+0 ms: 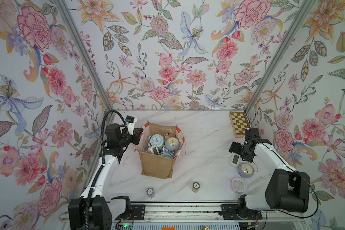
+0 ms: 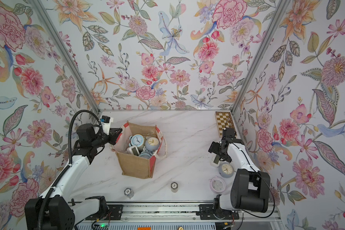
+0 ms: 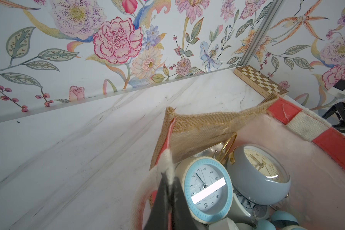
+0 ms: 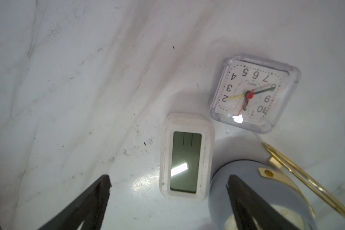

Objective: Put the alarm clock into the canvas bag
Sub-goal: Pick up the alarm from the center of the board.

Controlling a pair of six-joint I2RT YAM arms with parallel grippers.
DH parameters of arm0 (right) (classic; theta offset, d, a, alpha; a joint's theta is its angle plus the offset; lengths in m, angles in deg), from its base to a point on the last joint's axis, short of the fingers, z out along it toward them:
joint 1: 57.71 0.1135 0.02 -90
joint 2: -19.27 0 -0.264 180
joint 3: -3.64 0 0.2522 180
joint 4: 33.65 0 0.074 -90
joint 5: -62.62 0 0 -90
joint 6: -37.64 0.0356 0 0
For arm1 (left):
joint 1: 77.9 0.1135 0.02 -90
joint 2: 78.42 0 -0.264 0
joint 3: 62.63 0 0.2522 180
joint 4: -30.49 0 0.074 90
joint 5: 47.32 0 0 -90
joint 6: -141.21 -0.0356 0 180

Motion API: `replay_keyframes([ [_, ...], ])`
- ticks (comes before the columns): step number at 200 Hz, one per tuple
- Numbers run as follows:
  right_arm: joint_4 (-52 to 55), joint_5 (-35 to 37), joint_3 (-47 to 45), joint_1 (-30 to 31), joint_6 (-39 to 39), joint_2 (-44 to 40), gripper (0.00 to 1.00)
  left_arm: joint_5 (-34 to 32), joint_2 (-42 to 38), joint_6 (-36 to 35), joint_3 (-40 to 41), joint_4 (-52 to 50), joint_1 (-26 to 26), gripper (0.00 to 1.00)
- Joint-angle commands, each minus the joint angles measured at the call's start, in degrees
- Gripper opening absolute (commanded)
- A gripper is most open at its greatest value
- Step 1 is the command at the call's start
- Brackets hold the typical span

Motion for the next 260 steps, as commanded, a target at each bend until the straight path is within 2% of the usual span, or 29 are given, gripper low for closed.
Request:
replay_keyframes([
  [1, -2.60, -1.37, -1.21, -1.14, -2.14, 1.81, 0.91, -0.24, -1.06, 0.41, -0.50, 0.42, -0.32, 0.00],
  [74, -5.26, -3.79, -2.19, -1.39, -4.38, 6.66, 0.77, -0.42, -1.20, 0.28, -0.42, 0.30, -0.33, 0.00],
  [137, -4.85, 2.32, -2.28, 1.16, -5.12, 8.11, 0.78, -0.17, -0.65, 0.41, -0.51, 0.38, -0.32, 0.00],
  [183, -4.93, 3.18, -1.69, 2.43, -5.41, 9.83, 0.76, -0.24, -0.54, 0.41, -0.50, 0.45, -0.33, 0.00],
  [260, -4.93, 4.50, -1.26, 4.04, -5.43, 11.51, 0.63, -0.59, -0.82, 0.13, -0.50, 0.17, -0.34, 0.00],
])
